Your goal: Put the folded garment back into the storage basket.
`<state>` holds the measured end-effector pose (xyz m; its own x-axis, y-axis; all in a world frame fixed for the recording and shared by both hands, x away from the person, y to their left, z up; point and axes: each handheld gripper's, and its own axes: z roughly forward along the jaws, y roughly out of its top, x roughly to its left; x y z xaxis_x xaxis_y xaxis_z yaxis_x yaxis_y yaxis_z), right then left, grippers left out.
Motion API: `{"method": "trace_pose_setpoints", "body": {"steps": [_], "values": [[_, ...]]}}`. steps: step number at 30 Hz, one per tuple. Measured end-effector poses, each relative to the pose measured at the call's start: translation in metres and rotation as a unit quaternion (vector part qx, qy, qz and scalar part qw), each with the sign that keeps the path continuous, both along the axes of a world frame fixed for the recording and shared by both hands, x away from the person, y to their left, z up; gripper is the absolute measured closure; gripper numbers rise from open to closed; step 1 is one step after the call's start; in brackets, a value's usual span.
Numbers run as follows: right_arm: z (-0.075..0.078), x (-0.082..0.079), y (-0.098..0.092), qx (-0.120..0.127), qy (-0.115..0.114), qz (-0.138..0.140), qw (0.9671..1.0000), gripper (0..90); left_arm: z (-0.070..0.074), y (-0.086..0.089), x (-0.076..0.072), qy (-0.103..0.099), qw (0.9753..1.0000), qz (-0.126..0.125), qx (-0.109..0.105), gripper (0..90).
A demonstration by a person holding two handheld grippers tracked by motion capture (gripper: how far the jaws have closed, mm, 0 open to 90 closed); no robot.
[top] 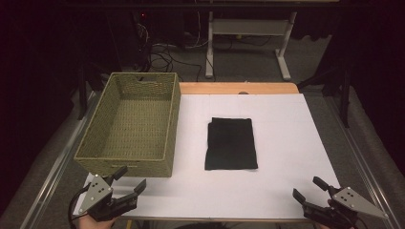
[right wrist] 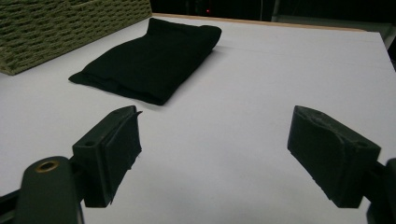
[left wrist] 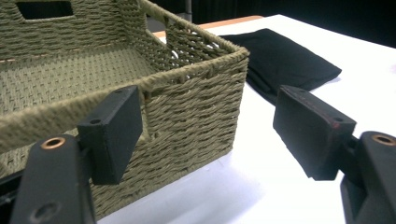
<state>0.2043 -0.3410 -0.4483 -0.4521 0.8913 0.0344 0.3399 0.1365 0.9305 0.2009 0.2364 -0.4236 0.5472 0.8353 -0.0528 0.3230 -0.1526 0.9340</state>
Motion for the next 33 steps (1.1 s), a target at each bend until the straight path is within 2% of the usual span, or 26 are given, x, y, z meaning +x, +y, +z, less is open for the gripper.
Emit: {"method": "trace_pose_setpoints", "body": {"steps": [16, 22, 24, 27, 33], "values": [[0.001, -0.001, 0.001, 0.002, -0.004, 0.008, 1.0000, 17.5, 0.004, -0.017, 0.005, 0.003, 0.9997, -0.024, 0.006, 22.0], [0.001, -0.001, 0.000, 0.001, -0.005, 0.008, 1.0000, 17.6, 0.004, -0.026, 0.009, 0.006, 0.9992, -0.038, 0.010, 22.1], [0.001, -0.001, 0.000, 0.001, -0.003, 0.006, 1.0000, 17.6, 0.005, -0.030, 0.010, 0.006, 0.9993, -0.036, 0.011, 26.1], [0.000, 0.000, 0.000, -0.001, -0.002, 0.008, 1.0000, 17.6, 0.006, -0.036, 0.012, 0.000, 0.9991, -0.040, 0.012, 26.1], [0.000, 0.000, -0.001, 0.004, -0.001, 0.006, 1.0000, 17.6, 0.005, -0.050, 0.016, 0.005, 0.9984, -0.054, 0.018, 26.0]]}}
